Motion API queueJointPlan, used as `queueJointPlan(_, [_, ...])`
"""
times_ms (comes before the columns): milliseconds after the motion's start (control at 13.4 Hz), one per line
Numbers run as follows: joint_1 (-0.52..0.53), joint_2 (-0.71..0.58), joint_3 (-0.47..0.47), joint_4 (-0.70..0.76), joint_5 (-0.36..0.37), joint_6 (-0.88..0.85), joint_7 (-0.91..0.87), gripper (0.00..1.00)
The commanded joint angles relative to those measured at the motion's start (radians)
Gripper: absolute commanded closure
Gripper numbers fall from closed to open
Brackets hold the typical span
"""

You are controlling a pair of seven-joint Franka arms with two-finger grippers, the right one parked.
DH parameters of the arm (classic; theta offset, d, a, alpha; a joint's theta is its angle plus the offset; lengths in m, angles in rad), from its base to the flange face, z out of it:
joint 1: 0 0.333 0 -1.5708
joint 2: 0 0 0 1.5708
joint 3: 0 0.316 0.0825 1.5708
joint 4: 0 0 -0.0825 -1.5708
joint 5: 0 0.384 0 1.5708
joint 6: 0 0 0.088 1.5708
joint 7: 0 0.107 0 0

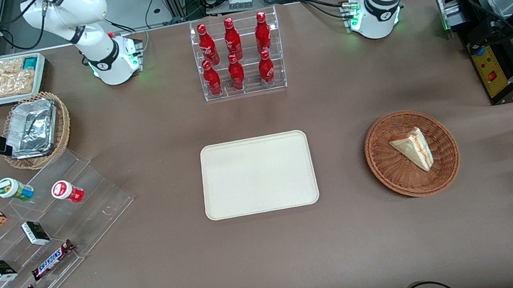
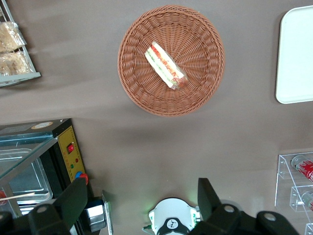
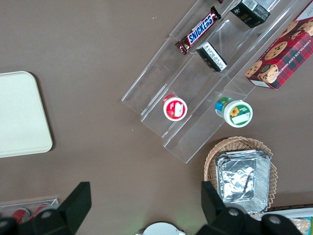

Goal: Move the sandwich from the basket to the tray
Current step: 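Move the left gripper down over the wrapped sandwich in the wicker basket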

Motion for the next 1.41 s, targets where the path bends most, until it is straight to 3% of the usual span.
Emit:
queueJointPlan(0, [-0.013,0.012,0.011,0.033,0.000,-0.019,0.018,0.00])
queueJointPlan(372, [-0.009,0.068,0.012,-0.034,0.006,0.057,-0.014,0.00])
queueJointPlan(894, [-0.039,0.049,0.009,-0.478,0.006,0.611,-0.578,0.00])
queueJointPlan(1191, [-0.059,0.058,0.008,-0.682,0.003,0.921,-0.716,0.00])
queueJointPlan(1340, [-0.069,0.095,0.008,-0.707,0.003,0.990,-0.750,0.00])
